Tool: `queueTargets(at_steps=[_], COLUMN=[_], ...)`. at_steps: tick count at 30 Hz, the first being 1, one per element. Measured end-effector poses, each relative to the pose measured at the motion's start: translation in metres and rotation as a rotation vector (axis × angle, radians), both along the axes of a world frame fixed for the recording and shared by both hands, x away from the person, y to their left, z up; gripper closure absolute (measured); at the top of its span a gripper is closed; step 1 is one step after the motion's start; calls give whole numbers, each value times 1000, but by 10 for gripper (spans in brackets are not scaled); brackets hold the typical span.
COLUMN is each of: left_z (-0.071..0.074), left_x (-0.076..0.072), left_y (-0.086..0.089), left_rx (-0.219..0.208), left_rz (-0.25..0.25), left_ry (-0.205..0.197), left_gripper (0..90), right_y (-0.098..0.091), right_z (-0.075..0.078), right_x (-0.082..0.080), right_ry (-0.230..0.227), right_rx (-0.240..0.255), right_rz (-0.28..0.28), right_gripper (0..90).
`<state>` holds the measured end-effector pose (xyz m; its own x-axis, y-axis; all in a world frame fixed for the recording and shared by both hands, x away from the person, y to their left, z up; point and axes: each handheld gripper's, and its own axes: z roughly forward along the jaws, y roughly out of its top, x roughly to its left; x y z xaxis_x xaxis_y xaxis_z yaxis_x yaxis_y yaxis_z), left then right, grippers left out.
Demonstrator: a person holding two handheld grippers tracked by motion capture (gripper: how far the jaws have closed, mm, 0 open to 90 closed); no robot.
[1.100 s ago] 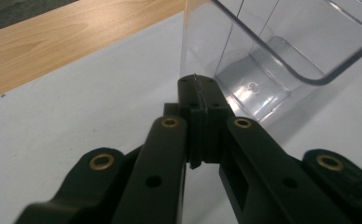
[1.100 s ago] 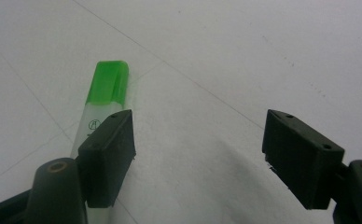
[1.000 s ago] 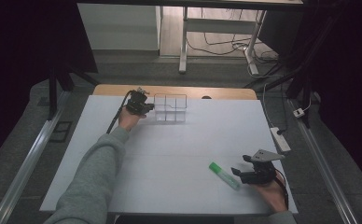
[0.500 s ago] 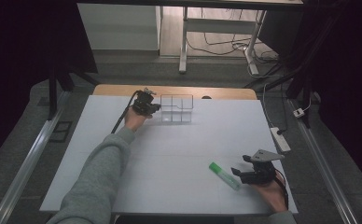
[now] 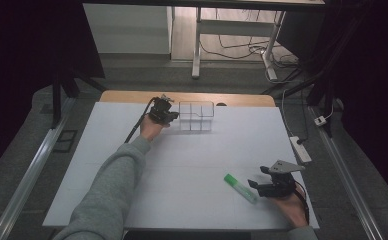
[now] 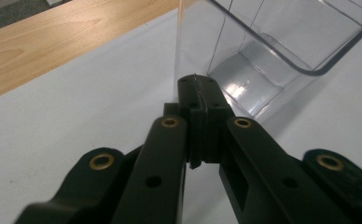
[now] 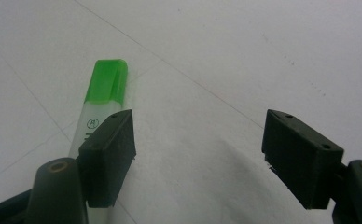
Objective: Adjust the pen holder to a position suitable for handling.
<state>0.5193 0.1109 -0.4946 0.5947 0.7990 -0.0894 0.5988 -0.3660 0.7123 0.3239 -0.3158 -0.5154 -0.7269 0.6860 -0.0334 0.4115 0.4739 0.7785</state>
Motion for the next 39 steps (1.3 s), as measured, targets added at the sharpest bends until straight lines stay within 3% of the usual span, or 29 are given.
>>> queueTargets(at_steps=[8,14,27,39], left_z=[6,10,15,7], left_x=[-3,-18,-81,-135], left_y=[8,26,63,94], left_rx=[-5,-5,31,8], left_rz=[7,8,-42,-40], left_ry=[-15,-27,-71,-75], left_gripper=[893,893,893,867], right_y=[0,0,0,0], right_z=[1,1,2,2], right_x=[0,0,-1,-1], right_ry=[-2,-3,-3,-3], right_rx=[5,1,1,-2], right_rz=[-5,-1,-2,-5], right_gripper=[253,253,254,255])
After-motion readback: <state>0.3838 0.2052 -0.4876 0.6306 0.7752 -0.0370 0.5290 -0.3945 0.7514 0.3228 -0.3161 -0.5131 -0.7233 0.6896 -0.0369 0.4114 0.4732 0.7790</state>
